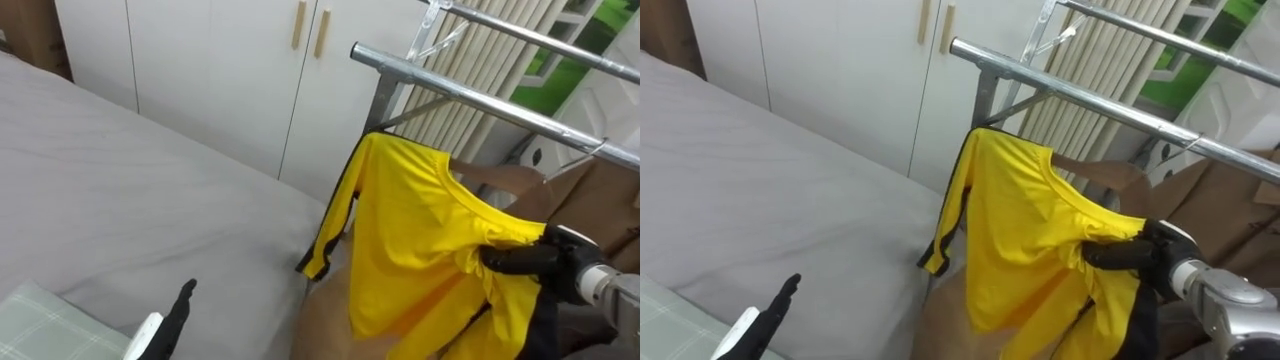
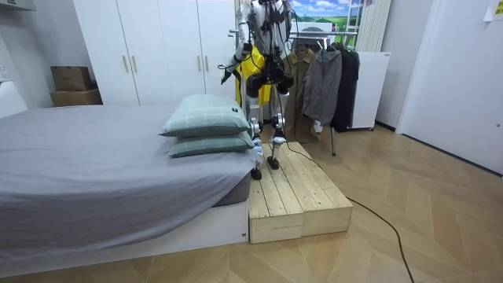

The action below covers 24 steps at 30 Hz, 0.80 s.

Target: Hang clothes

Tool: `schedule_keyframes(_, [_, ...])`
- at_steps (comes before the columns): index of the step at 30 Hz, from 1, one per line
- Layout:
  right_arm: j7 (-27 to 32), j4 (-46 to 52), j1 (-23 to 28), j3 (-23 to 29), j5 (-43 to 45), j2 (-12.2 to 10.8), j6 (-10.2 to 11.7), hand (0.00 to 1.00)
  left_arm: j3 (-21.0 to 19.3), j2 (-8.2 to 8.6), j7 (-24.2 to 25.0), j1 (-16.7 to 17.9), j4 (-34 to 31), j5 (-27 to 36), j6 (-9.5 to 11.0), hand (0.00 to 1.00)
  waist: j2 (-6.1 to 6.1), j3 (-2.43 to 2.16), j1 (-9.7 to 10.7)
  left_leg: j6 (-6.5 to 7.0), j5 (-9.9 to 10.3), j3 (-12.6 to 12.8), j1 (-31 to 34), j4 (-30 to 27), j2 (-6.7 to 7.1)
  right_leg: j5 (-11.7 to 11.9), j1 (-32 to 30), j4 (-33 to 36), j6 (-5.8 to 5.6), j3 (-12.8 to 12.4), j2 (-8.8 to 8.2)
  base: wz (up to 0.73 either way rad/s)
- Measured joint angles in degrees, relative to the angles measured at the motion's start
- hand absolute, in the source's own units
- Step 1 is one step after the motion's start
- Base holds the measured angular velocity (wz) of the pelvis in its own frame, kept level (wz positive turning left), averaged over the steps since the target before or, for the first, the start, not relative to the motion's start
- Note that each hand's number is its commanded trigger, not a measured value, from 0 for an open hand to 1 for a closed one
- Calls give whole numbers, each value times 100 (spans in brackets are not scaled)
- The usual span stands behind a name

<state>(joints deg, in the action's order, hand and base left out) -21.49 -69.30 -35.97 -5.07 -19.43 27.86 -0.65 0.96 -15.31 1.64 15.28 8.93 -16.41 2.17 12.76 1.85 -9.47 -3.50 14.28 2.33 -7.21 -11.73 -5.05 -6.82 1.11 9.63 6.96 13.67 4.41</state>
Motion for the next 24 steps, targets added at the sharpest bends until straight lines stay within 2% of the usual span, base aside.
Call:
schedule_keyframes(1, [12, 0, 4, 0, 0, 0, 0, 52, 0, -1, 0, 0, 0, 0, 0, 0, 0, 0, 0, 0, 0, 0, 1, 0, 0, 0, -1, 0, 0, 0, 0, 0])
schedule_keyframes(2, [28, 0, 5, 0, 0, 0, 0, 13, -1, -5, 0, 0, 0, 0, 0, 0, -1, 0, -7, 0, 0, 2, 1, 0, 0, 0, -3, 0, 0, 0, 0, 0])
schedule_keyframes(3, [41, 0, 5, 0, 0, 0, 0, 0, -1, -6, 0, 0, 0, 1, 0, 0, -1, 0, -9, 0, 0, 2, 0, -1, 0, 0, -2, 0, 0, 2, 1, 0])
schedule_keyframes(20, [444, -7, 163, 0, 237, -2, 0, 0, 55, -1, 1, 0, -1, 120, 0, 0, -32, -6, -53, 0, 0, 12, 14, -16, -2, 0, -22, 13, 1, -13, 3, -1])
schedule_keyframes(24, [708, 155, 163, -50, 388, -2, 1, 0, 136, -20, 0, 1, 7, 120, 1, 0, -75, -31, -83, 0, 0, 65, 12, -27, -3, 1, -38, 26, 2, -63, 9, -7])
